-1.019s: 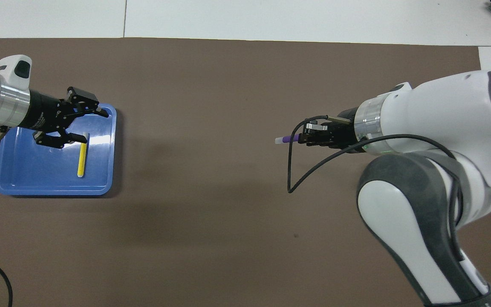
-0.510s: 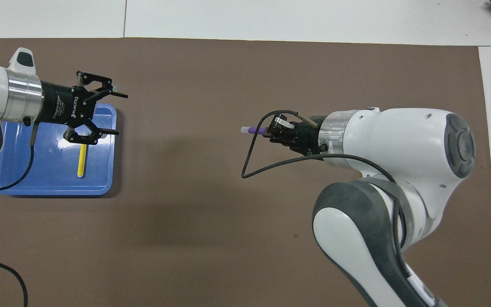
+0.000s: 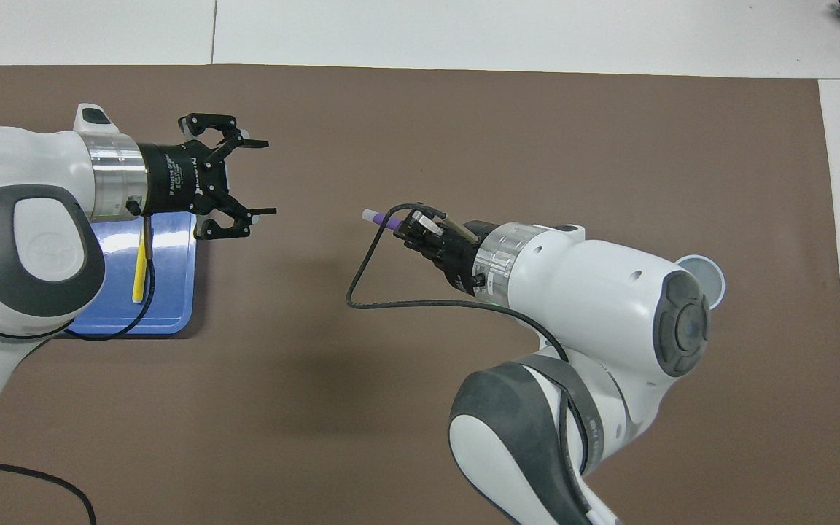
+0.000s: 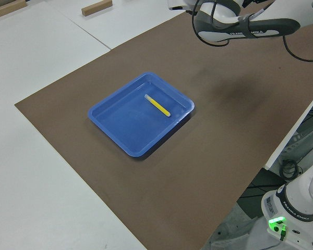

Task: Right arm passes pens to left for tray arrangement
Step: 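Lift the purple pen with the right gripper while the left gripper approaches, then close the left gripper on the purple pen held by the right gripper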

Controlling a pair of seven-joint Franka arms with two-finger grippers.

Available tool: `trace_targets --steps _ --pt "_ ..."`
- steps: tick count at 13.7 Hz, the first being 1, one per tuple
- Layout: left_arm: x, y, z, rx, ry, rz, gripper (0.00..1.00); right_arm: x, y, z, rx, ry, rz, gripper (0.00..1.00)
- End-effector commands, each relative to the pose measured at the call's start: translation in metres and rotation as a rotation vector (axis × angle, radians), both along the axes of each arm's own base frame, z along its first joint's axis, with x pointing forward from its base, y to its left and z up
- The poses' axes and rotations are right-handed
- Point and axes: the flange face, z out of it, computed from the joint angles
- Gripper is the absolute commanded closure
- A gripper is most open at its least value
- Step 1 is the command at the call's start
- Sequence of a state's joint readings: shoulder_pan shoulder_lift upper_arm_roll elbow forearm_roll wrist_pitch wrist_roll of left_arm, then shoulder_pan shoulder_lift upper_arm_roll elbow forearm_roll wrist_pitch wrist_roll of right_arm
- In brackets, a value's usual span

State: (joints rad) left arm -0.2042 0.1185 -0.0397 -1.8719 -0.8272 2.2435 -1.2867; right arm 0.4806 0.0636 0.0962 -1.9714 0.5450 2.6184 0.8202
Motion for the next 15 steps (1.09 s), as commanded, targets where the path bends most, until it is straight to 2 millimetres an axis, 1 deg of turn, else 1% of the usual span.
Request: trace_targets --steps 1,4,6,7,10,11,13,15 --pt "-0.019 -0.025 -0.003 -0.015 0.030 0.015 0.14 -0.003 0.009 -0.005 0.028 -0.003 -0.020 1.00" --pt "-0.028 -0.047 -0.008 -0.015 0.048 0.025 0.14 -0.009 0.021 -0.011 0.033 0.009 -0.018 1.00" --pt "-0.031 -0.051 -0.007 -0.018 0.055 0.039 0.14 -0.012 0.025 -0.010 0.037 0.015 -0.017 1.00" --pt "-0.035 -0.055 -0.010 -0.020 0.077 0.048 0.14 -0.012 0.025 -0.010 0.036 0.015 -0.015 1.00" --pt "-0.040 -0.054 -0.014 -0.024 0.113 0.082 0.14 -0.013 0.025 -0.011 0.038 0.027 -0.022 1.00" --pt "-0.044 -0.060 -0.018 -0.023 0.124 0.081 0.14 -0.012 0.024 -0.011 0.038 0.026 -0.025 1.00" --pt "-0.049 -0.074 -0.019 -0.032 0.140 0.150 0.14 -0.011 0.024 -0.010 0.040 0.022 -0.026 1.00" --pt "-0.063 -0.095 -0.031 -0.017 0.112 0.166 0.14 -0.013 0.028 -0.009 0.040 0.018 -0.017 1.00"
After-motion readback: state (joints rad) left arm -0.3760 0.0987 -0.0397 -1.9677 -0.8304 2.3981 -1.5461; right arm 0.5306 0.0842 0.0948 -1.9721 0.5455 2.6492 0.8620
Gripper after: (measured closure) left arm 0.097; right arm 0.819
